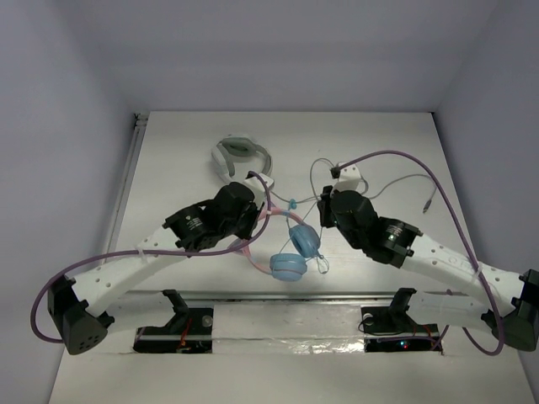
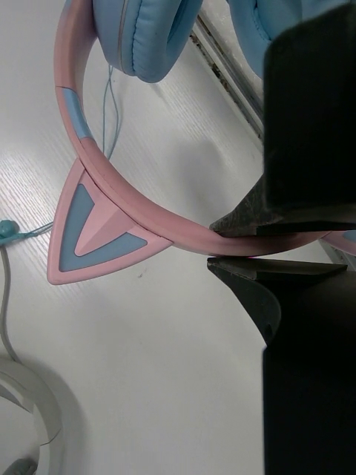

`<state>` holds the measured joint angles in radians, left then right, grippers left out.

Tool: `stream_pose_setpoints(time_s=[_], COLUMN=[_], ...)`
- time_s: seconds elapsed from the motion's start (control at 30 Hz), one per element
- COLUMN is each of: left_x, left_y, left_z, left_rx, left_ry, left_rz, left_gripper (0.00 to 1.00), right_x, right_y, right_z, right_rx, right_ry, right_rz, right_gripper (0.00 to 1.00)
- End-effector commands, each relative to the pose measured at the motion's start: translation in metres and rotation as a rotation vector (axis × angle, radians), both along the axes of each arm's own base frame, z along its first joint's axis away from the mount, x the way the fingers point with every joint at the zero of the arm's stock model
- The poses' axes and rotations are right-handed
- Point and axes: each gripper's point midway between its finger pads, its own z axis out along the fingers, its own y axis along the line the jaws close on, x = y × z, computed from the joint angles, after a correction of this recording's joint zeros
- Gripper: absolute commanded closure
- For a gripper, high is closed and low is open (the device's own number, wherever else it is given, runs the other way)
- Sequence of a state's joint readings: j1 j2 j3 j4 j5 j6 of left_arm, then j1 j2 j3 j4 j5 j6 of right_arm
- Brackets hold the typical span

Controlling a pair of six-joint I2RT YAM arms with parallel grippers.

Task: Wrap the headphones

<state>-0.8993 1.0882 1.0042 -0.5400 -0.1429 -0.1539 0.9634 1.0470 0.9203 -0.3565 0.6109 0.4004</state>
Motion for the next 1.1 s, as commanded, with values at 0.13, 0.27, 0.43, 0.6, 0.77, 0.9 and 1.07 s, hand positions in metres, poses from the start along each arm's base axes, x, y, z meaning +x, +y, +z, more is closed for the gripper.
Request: stream_pose_setpoints(time_s=[0.13,0.27,0.43,0.6,0.77,0.9,1.07], left_x=[-0.001,0.013,0.015,0.014,0.011,0.004,-0.005], left_y=[-0.018,0.004,0.006,0.002,-0.007,-0.016,-0.025], left_z=[0.041,0.042,0.039,0.055,0.069,0.075,0.076], left_rx=[-0.144,-0.07,-0.055,-0.103,-0.161,-0.2,-0.242], left_ry=[-0.065,-0.11,-0.11,-0.132,-0.141,-0.125,-0.1], left_rz=[-0.058,0.059,0.076,0.059,0.025,-0.03,-0.082], left_gripper=[1.0,1.0,1.0,1.0,1.0,1.0,1.0], right_x=[0.004,0.005,0.005,0.011,0.014,0.022,0.033], right_y=[0.007,0.0,-0.006,-0.01,-0.006,-0.024,-0.039], right_z=[0.005,-0.001,-0.003,-0.02,-0.026,-0.042,-0.048], right_rx=[0.124,0.092,0.115,0.083,0.106,0.062,0.064], right_ry=[-0.022,-0.001,0.006,0.04,0.059,0.08,0.085], right_rz=[0.005,-0.031,-0.042,-0.083,-0.077,-0.161,-0.194], right_gripper=[0.83,0.79,0.68,0.68,0.67,0.67,0.62])
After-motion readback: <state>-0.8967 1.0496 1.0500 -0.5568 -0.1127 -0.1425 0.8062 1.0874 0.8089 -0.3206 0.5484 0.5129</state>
